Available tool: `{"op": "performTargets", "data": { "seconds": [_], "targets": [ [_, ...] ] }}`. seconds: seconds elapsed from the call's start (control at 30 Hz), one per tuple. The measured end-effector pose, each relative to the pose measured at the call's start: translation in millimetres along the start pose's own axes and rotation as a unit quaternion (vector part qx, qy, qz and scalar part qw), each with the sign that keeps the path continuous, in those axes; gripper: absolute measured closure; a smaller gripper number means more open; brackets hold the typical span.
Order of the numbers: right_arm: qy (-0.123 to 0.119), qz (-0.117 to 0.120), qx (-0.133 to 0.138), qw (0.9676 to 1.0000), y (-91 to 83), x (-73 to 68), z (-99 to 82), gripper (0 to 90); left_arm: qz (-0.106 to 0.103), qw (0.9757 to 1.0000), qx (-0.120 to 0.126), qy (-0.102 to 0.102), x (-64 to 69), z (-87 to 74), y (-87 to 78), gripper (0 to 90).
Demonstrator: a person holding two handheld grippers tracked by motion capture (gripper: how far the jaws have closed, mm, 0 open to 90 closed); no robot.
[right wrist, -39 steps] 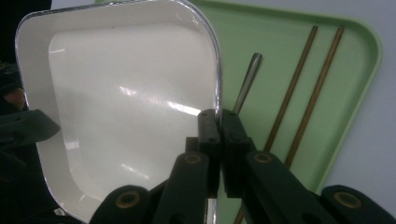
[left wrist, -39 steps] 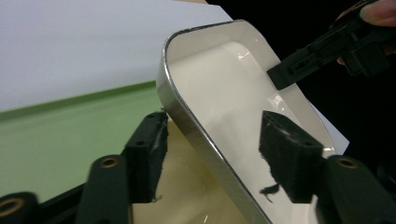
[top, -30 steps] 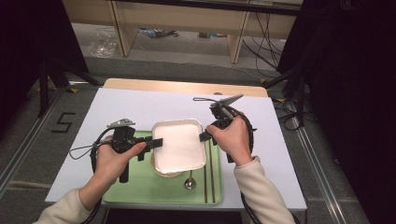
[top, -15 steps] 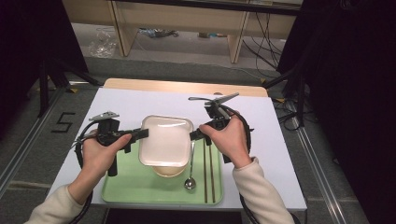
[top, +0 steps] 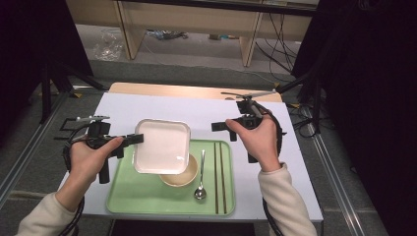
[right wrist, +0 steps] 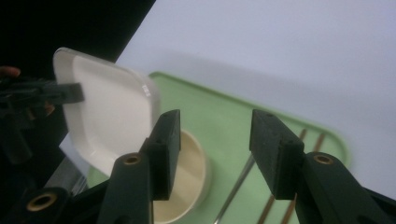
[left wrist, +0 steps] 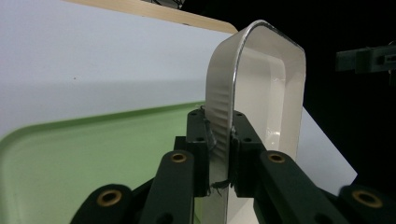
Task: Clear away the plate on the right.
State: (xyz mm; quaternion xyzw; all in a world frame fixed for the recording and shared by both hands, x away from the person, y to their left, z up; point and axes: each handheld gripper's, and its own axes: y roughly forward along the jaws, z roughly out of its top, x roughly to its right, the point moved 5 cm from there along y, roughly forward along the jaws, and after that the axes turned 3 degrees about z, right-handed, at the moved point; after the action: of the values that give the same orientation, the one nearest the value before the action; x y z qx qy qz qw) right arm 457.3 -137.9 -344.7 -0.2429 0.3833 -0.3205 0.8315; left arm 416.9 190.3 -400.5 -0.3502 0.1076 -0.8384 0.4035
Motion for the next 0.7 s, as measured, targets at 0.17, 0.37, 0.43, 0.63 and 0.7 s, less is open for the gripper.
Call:
{"op": "performTargets", "data": {
  "seconds": [0.17,0.37,0.43,0.63,0.7],
  "targets": [
    [0.004,-0.022,0.039,0.9990,-14.7,15.6,6.7,54.2,0.004,1.0000,0.001,-0.009,-6.9,0.7,-6.8,80.4],
    [0.012,-0.038,0.059,0.9975,-25.0,32.6,9.4,53.1,0.008,0.9997,0.005,-0.021,-16.0,1.2,-17.2,80.4],
    [0.014,-0.040,0.062,0.9972,-27.1,36.5,9.8,53.0,0.010,0.9996,0.003,-0.026,-20.9,-0.3,-20.9,80.4],
    [0.029,-0.040,0.068,0.9964,-32.8,42.4,10.6,53.0,0.010,0.9991,-0.002,-0.041,-33.2,-4.7,-28.8,80.4],
    [0.029,-0.045,0.071,0.9960,-35.7,44.9,11.1,53.2,0.010,0.9989,-0.005,-0.046,-37.1,-5.6,-30.5,80.4]
  ]
}}
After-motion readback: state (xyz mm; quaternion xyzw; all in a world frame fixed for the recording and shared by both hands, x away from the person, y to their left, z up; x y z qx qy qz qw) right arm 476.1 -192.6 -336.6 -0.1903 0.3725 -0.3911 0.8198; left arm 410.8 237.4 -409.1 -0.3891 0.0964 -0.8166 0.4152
